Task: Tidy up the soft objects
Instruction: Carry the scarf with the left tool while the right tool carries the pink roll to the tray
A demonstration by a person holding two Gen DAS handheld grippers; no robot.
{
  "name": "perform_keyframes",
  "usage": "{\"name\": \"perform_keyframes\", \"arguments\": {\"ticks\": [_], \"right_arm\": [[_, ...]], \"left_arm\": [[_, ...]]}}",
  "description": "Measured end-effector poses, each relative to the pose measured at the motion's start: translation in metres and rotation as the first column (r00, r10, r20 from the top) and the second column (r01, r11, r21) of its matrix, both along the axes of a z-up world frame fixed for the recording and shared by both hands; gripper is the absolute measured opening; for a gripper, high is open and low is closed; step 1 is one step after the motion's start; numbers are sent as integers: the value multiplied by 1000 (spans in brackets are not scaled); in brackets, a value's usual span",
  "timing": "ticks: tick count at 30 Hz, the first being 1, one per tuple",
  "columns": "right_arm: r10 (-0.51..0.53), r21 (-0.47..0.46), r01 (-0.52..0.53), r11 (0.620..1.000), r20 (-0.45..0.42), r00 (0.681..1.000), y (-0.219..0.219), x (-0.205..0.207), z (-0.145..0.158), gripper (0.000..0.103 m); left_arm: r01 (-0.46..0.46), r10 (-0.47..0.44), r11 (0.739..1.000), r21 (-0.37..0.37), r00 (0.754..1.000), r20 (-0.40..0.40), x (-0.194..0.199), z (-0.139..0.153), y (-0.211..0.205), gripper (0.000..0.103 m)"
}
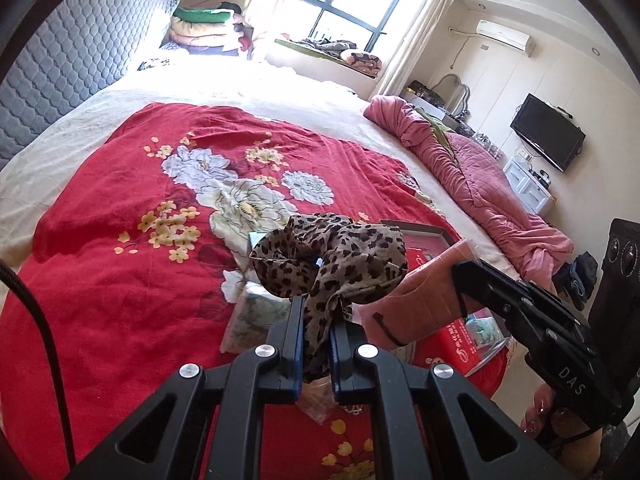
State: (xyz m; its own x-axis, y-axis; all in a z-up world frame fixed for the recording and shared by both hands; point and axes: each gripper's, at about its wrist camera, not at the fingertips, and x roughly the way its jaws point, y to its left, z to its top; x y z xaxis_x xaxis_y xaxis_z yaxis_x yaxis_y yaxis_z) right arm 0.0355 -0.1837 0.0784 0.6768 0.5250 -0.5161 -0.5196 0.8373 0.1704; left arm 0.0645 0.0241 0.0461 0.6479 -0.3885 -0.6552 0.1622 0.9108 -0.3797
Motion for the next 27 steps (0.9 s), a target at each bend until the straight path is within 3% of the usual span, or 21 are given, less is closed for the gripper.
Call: {"name": "perform_keyframes", "arguments": {"ticks": [12,27], "right_arm": [[-194,112,189,976,39,980,-98,-6,24,7],[-410,189,396,899,41,911,-198,-19,22,7]], "left_arm": [[138,-142,987,83,989,46,0,33,-87,10],[312,-324,933,178,945,40,7,40,-197,10]]}}
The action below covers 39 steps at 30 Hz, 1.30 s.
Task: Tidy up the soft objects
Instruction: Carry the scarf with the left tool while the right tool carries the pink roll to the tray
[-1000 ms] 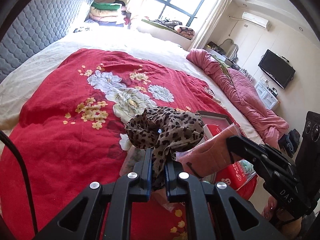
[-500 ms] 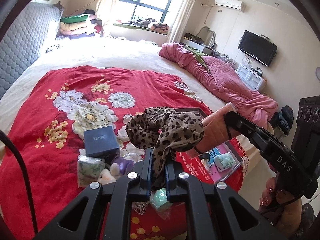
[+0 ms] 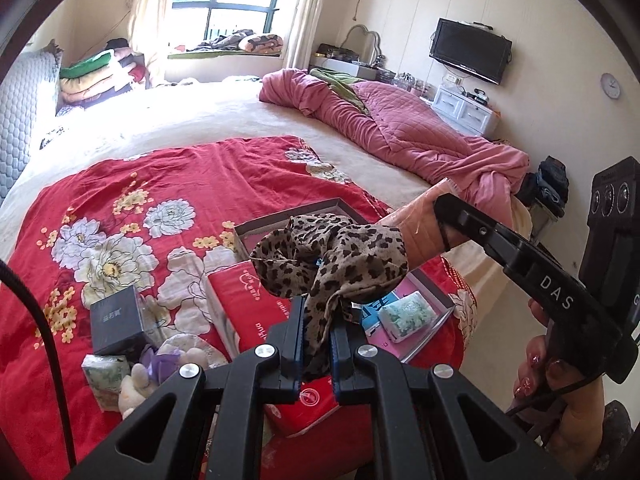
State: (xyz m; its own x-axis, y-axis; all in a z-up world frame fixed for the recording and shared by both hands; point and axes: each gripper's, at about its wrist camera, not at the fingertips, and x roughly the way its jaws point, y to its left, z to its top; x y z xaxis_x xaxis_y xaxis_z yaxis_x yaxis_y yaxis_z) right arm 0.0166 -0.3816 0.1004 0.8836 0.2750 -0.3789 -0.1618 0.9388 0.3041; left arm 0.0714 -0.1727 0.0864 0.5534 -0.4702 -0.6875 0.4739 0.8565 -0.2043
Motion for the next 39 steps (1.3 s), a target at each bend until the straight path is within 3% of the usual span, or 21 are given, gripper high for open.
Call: {"name": "perform_keyframes", "arguments": {"ticks": [21,39], "right_arm": [[-198,100,209,973,-105,974,-84,2,-61,7],[-265,180,300,937,-196,944,-122,14,-105,8]], "left_arm": [[135,-126,986,102,988,-87,28,-49,-87,10],[289,-247,944,159,939,-238,26,-104,-138,10]]}}
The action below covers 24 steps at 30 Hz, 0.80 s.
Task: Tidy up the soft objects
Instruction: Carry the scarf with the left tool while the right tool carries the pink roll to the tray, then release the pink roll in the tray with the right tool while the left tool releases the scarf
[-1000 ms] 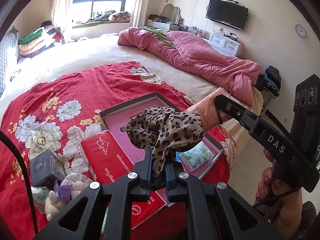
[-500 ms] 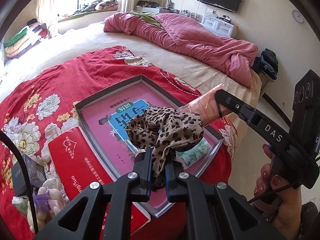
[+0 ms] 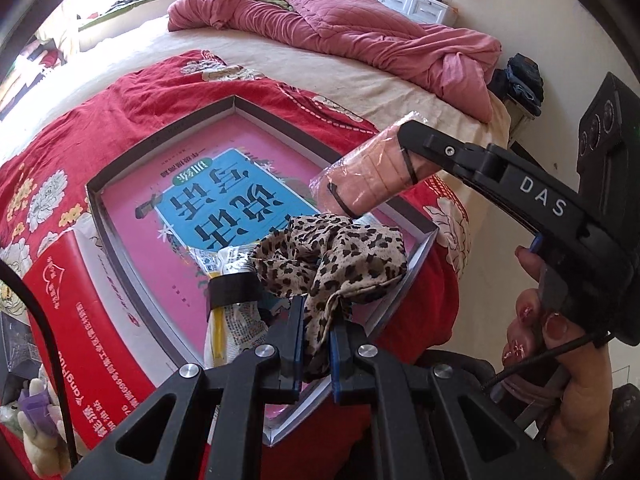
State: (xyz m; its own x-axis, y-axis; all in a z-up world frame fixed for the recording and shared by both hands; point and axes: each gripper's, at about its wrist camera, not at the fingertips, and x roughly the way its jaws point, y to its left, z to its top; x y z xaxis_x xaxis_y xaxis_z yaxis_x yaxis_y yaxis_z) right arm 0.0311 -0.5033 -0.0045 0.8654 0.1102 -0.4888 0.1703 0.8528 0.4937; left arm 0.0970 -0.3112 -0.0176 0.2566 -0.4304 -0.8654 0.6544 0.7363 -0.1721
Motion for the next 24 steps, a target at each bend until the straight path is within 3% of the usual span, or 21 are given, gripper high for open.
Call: {"name": "perform_keyframes", "arguments": {"ticks": [10,24], "right_arm": [[-6,-19,6,1000,-41,999,-1,4,-10,10],[10,-16,-12,1000,-139,990,1,18,-33,11]], "left_arm": [[19,-18,999,48,1000,-26,-2,-17,-8,10],[-34,36,998,55,999,-39,9,-23,2,10]]}}
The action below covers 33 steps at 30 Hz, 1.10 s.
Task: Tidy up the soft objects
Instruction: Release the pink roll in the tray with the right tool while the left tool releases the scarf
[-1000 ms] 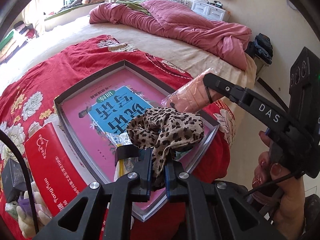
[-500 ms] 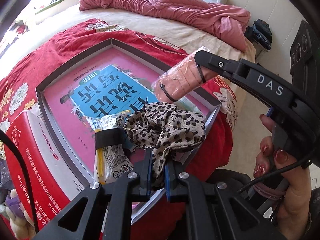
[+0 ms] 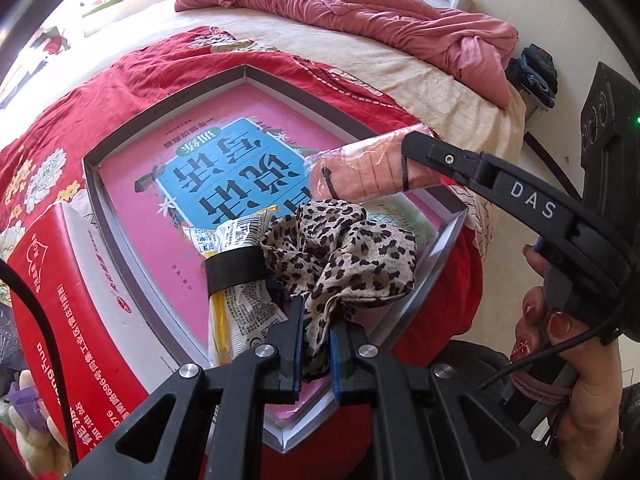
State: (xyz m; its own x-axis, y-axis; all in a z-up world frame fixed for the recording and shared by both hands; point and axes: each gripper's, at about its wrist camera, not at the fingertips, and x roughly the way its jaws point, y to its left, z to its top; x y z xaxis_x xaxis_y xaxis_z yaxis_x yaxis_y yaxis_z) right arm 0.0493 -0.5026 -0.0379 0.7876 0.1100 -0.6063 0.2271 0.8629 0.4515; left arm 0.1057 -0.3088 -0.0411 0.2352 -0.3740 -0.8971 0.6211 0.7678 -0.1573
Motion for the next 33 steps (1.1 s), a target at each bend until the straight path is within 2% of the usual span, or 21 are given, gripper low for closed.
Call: {"name": "perform_keyframes", "arguments": {"ticks": [8,11,12,20,24,26,30,33], "right_arm": [[15,-11,-16,1000,-79,997,4,6,-14,16],[17,-43,-21,999,-100,995,7,7,-16,27],[18,-44,-22,999,-99,995,7,7,-16,30],[0,-74,-7,997,-97,995,8,6,-11,33],[-15,-73,9,997,-77,997,5,2,-7,40],[-21,-70,16,997,-66,998,3,0,-5,41],[-23,-72,19,997,-56,998,2,-3,-2,41],[-25,-73,21,997,-51,998,1,-3,-1,41]], "left_arm": [[2,-2,1000,-5,1000,-7,-1,-2,0,10],[4,-4,1000,-14,1000,-8,-1,-1,0,10],[3,-3,1000,-15,1000,-9,-2,-1,-1,10],[5,-6,999,-53,1000,-22,-2,2,1,10],[6,-7,998,-58,1000,-26,-1,3,1,12],[9,-11,998,-59,1000,-30,-2,3,0,16],[13,-14,999,-38,1000,-18,-5,2,-2,32],[27,-28,999,-43,999,-16,-8,3,-3,40]]}}
